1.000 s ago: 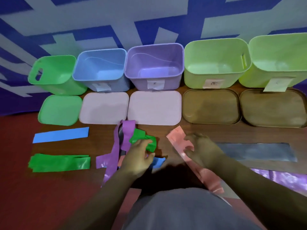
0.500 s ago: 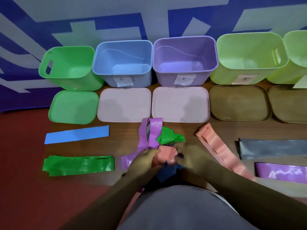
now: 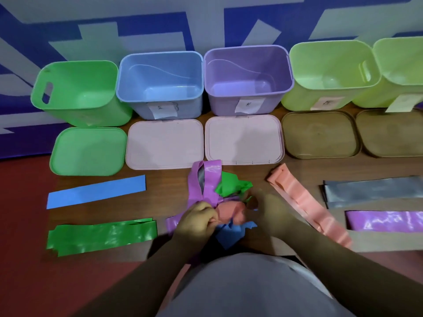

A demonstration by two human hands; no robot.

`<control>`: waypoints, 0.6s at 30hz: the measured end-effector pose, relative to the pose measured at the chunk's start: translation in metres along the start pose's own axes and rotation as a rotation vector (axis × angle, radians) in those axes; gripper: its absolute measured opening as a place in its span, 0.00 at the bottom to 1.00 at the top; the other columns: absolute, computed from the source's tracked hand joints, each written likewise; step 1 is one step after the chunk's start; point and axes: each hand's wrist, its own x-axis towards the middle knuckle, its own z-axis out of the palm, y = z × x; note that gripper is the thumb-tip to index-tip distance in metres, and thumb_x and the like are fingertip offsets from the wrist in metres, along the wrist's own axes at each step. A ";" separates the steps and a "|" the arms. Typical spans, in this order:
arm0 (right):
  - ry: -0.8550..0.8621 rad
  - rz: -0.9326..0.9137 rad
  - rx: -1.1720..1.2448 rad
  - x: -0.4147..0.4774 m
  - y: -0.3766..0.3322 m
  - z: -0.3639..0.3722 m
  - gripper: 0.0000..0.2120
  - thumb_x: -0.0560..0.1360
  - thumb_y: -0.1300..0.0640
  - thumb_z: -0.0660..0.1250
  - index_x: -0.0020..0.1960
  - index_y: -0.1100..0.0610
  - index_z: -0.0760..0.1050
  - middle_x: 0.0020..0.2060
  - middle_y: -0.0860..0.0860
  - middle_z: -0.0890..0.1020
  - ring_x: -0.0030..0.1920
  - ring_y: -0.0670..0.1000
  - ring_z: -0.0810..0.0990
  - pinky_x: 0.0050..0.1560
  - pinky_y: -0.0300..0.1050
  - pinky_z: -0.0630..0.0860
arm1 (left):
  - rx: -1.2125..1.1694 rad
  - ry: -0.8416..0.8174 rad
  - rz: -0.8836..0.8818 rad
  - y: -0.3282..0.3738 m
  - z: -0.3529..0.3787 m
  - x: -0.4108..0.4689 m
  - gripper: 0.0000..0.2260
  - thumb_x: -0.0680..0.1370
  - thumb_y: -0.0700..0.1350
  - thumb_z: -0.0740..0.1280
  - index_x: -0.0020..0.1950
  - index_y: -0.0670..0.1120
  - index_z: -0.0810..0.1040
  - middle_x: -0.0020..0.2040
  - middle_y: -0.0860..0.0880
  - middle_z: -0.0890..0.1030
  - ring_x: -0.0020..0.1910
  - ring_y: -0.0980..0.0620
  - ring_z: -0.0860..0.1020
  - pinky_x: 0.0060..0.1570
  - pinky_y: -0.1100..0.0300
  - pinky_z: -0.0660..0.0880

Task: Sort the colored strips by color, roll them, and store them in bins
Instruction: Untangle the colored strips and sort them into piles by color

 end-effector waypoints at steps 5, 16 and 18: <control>0.030 -0.073 0.100 -0.013 0.004 -0.052 0.12 0.71 0.63 0.73 0.39 0.48 0.74 0.31 0.46 0.77 0.31 0.40 0.74 0.36 0.32 0.69 | -0.050 0.082 -0.048 0.018 -0.029 0.005 0.05 0.75 0.50 0.68 0.41 0.50 0.76 0.45 0.55 0.78 0.46 0.55 0.73 0.48 0.57 0.70; -0.067 0.042 0.216 -0.034 0.059 -0.131 0.11 0.70 0.62 0.74 0.49 0.49 0.81 0.42 0.46 0.86 0.39 0.47 0.84 0.46 0.45 0.78 | -0.032 -0.027 -0.172 0.081 -0.048 0.049 0.04 0.78 0.50 0.68 0.49 0.55 0.74 0.37 0.57 0.79 0.34 0.59 0.76 0.36 0.59 0.73; -0.056 0.063 0.210 -0.042 0.078 -0.137 0.11 0.71 0.62 0.74 0.50 0.50 0.80 0.40 0.47 0.86 0.40 0.50 0.84 0.47 0.49 0.79 | -0.013 -0.052 -0.195 0.094 -0.041 0.063 0.03 0.78 0.50 0.68 0.48 0.56 0.74 0.39 0.56 0.79 0.37 0.55 0.78 0.39 0.56 0.76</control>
